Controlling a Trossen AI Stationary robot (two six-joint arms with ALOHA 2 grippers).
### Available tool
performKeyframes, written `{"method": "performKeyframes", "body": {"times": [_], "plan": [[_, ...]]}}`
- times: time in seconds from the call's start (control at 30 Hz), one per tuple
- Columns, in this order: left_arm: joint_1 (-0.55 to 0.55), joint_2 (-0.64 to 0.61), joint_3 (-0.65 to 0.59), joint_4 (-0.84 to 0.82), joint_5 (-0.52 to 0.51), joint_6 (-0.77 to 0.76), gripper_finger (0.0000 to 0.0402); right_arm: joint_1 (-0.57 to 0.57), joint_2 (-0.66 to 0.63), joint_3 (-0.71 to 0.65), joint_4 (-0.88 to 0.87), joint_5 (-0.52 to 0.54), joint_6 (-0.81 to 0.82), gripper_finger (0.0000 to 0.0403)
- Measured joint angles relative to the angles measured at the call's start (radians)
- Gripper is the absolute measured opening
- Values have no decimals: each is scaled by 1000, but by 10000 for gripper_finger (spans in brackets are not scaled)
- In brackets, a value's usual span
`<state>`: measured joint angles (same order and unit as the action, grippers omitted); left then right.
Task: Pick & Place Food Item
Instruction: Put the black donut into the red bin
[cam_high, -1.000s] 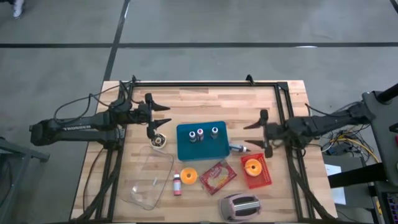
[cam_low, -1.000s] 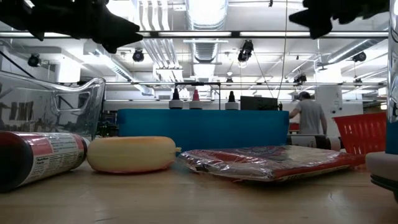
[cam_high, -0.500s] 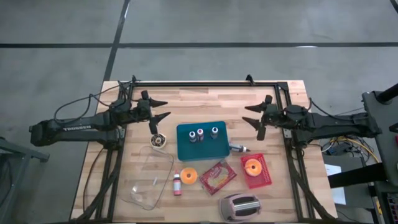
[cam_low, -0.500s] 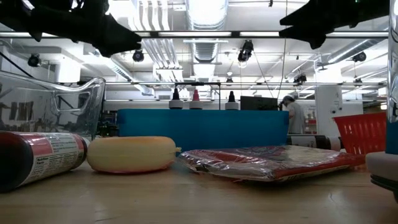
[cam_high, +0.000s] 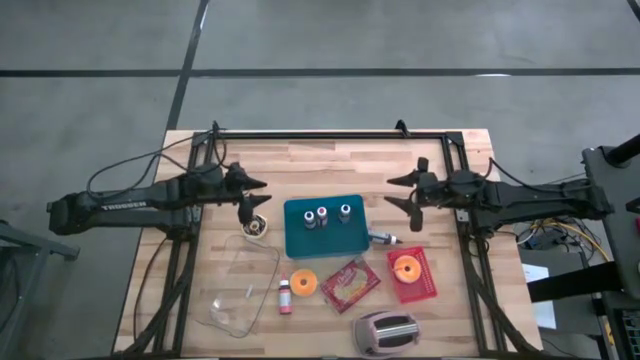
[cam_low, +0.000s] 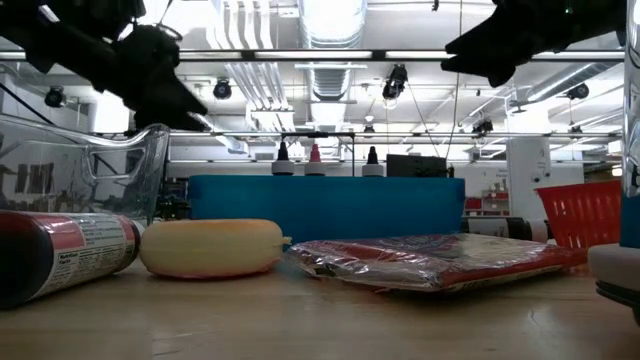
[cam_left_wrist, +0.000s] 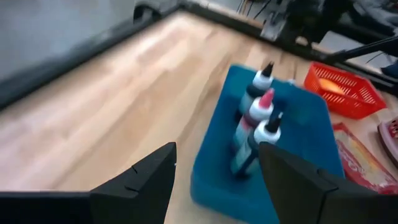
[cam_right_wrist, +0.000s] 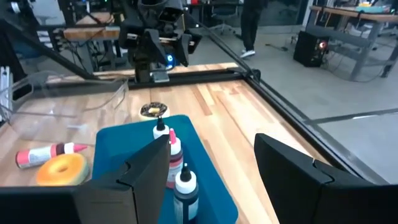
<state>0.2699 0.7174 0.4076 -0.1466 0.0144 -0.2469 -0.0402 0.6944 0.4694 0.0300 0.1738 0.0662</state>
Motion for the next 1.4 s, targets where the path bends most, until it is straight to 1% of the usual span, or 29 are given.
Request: {"method": "performKeyframes", "body": {"times": [0.13, 0.37, 0.47, 0.6, 0.73, 0.8, 0.93, 1.1, 1.4], "plan": [[0, 8, 0, -85, 0, -99, 234, 0, 16, 0, -2, 0, -12, 226], [0, 68, 18, -176, 1, -172, 234, 0, 8, 0, -29, 0, -34, 226], [0, 111, 68, -265, 1, -184, 234, 0, 2, 0, -38, -2, -39, 226], [-1, 182, 165, -431, 2, -192, 234, 0, -1, 0, -56, -22, -40, 226], [-1, 276, 255, -615, 5, -184, 234, 1, -1, 0, -60, -26, -39, 226], [-1, 326, 285, -657, 21, -176, 234, 1, -1, 0, -61, -36, -36, 226], [-1, 419, 318, -666, 78, -148, 234, 1, -1, 0, -63, -51, -36, 226], [0, 511, 336, -666, 95, -123, 234, 1, -1, 0, -80, -52, -39, 226], [19, 564, 340, -702, 98, -101, 234, 1, -1, 0, -79, -73, -40, 226]]}}
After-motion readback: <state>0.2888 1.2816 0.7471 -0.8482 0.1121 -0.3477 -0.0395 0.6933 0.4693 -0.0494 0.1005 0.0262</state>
